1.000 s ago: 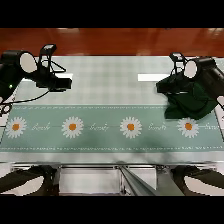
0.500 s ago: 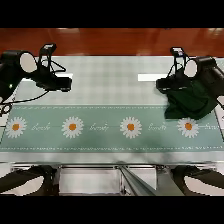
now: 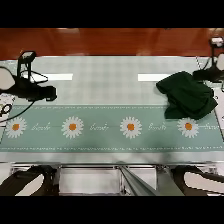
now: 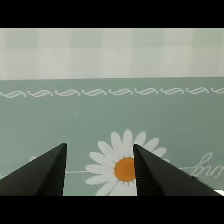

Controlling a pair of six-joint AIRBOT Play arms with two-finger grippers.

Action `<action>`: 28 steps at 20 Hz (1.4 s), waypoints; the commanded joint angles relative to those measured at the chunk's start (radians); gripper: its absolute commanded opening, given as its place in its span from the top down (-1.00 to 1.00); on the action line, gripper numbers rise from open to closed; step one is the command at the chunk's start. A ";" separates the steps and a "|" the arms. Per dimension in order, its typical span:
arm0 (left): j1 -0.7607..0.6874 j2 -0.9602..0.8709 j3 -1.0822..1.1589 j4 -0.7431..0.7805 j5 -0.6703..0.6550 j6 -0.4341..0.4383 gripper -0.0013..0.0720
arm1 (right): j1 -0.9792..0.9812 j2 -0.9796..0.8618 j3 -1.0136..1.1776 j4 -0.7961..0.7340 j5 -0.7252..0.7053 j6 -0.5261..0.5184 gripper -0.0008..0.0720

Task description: Fold the shirts.

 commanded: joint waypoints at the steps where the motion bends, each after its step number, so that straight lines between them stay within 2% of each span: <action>1: 0.011 0.110 -0.173 -0.145 0.098 -0.003 -0.43 | -0.162 -0.072 0.004 0.148 -0.015 -0.081 -0.16; 5: 0.011 0.101 -0.190 -0.211 0.116 -0.003 -0.43 | -0.184 -0.163 0.017 0.126 -0.092 -0.086 -0.16; 12: 0.011 0.099 -0.190 -0.219 0.139 -0.003 -0.43 | -0.184 -0.315 0.061 0.112 -0.026 -0.085 -0.14; 13: 0.011 0.099 -0.190 -0.225 0.147 -0.003 -0.43 | -0.184 -0.326 0.061 0.131 -0.010 -0.085 -0.03; 14: 0.011 0.099 -0.190 -0.233 0.157 -0.003 -0.42 | -0.184 -0.327 0.061 0.148 -0.003 -0.086 0.38; 15: 0.011 0.099 -0.190 -0.237 0.166 -0.003 -0.43 | -0.184 -0.319 0.061 0.169 -0.002 -0.100 0.92; 20: 0.082 0.111 -0.147 -0.228 0.170 0.051 -0.42 | -0.182 -0.187 0.132 0.272 -0.006 -0.131 0.91; 24: 0.204 0.163 -0.071 -0.230 0.163 0.051 -0.42 | -0.133 -0.039 0.327 0.362 -0.009 -0.147 0.91; 28: 0.248 0.257 -0.066 -0.229 0.137 0.063 -0.42 | -0.007 0.088 0.532 0.366 0.006 -0.159 0.92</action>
